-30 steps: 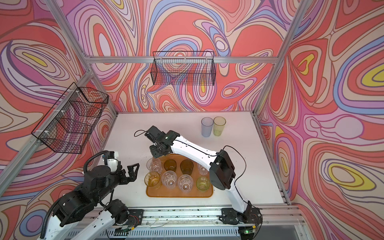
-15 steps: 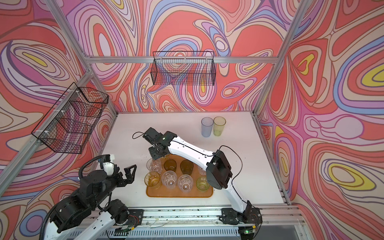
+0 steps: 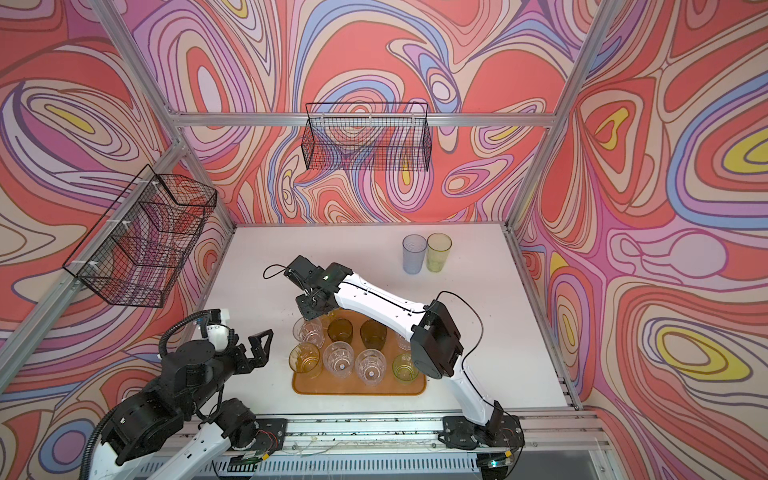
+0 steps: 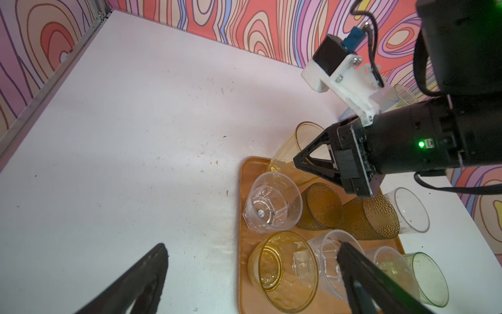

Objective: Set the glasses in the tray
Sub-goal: 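Lower the yellow glass onto the tray corner farthest from the robot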

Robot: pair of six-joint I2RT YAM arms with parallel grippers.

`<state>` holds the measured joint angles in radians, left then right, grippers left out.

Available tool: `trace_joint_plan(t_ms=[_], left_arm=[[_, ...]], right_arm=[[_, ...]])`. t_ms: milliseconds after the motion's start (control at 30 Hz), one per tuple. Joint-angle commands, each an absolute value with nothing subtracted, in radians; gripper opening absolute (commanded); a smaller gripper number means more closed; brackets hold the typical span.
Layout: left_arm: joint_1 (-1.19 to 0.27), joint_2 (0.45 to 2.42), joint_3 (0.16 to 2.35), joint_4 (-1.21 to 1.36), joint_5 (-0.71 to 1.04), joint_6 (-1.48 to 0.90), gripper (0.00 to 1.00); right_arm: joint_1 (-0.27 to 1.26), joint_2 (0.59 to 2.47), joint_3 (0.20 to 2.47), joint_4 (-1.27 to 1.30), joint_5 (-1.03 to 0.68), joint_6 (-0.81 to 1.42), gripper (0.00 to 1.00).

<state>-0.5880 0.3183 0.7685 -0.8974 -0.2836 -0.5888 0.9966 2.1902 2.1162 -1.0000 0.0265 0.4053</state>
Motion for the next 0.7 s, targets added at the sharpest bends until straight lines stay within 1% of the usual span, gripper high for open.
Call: trace_joint_plan(t_ms=[0, 133, 233, 400, 667], left_arm=[[-0.583, 0.303, 0.759, -0.923, -0.313, -0.604, 1.0], [-0.582, 0.295, 0.758, -0.923, -0.317, -0.606, 1.0], [-0.583, 0.291, 0.755, -0.919, -0.322, -0.605, 1.0], [-0.583, 0.297, 0.759, -0.926, -0.327, -0.604, 1.0], [-0.583, 0.278, 0.756, -0.922, -0.332, -0.603, 1.0]], right_arm=[[1.003, 2.213, 2.149, -0.994, 0.012, 0.401, 0.18], [1.003, 2.212, 2.155, -0.991, -0.001, 0.403, 0.25], [1.004, 2.204, 2.158, -0.99, -0.004, 0.401, 0.27], [1.004, 2.188, 2.147, -0.988, 0.012, 0.397, 0.35], [1.003, 2.168, 2.167, -1.0, 0.037, 0.402, 0.44]])
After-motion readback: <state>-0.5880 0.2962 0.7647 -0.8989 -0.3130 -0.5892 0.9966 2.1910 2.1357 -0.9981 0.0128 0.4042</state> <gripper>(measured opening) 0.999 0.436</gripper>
